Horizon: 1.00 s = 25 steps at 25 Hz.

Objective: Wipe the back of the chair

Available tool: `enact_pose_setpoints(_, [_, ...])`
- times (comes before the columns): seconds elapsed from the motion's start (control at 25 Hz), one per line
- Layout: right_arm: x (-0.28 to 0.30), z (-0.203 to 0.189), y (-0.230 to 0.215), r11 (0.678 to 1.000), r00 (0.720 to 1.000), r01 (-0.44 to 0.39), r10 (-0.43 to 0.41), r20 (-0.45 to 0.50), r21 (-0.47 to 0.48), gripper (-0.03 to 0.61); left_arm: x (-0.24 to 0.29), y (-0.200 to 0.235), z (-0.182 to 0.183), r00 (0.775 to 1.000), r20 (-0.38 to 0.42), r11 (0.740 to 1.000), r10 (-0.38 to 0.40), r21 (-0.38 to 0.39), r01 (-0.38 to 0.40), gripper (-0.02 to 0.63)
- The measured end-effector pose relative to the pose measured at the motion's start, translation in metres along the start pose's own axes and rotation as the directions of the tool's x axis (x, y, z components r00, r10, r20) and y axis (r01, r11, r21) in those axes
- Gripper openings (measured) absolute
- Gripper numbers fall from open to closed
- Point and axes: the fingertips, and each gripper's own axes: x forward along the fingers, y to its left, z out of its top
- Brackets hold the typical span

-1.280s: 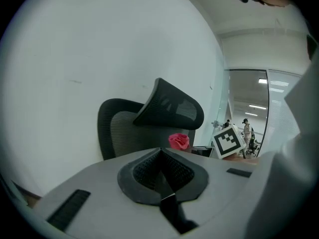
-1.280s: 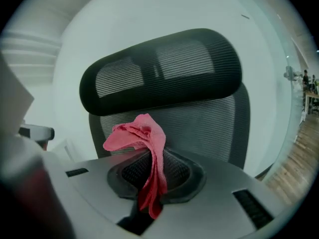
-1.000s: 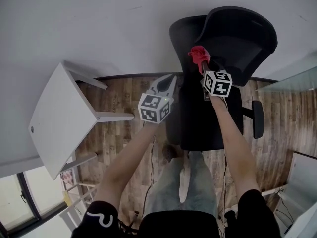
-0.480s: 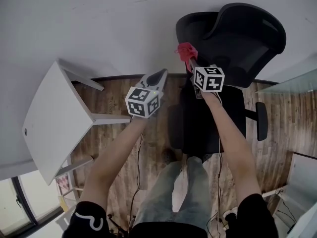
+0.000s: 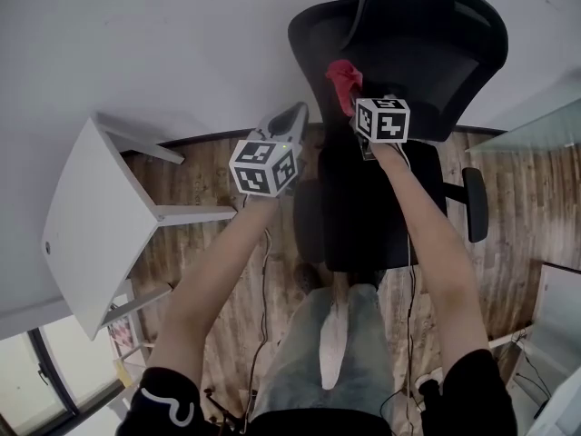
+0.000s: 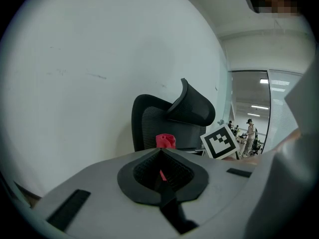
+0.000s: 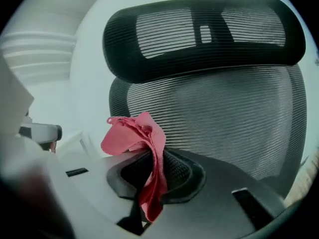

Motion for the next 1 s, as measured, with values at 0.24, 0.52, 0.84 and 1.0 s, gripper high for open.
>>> enact_pose_setpoints(0.24, [-0.014,0.005,-0.040,1.000,1.000,0.024,-0.024,0.004,-0.018,0.067,0.019,-0.024,0.001,1.000,-0.013,1.000,0.012,0.005,-0.012,0.023])
enact_pose_setpoints(0.52, [-0.039,0.007,-0.105,0.997,0.997,0.073,-0.073,0.015,0.009,0.067,0.049,-0.060,0.005,1.000,-0.004,1.000,0.009,-0.002,-0.009,0.023])
enact_pose_setpoints(0.84, [-0.076,0.010,-0.198,0.987,0.988,0.153,-0.154,0.025,0.042,0.067,0.085,-0.103,0.006,1.000,-0.002,1.000,0.001,0.006,-0.001,0.023])
enact_pose_setpoints(1.0, [-0.101,0.014,-0.242,0.976,0.977,0.211,-0.213,0.030,0.054,0.067,0.097,-0.122,0.004,1.000,-0.006,1.000,-0.005,0.012,0.006,0.023])
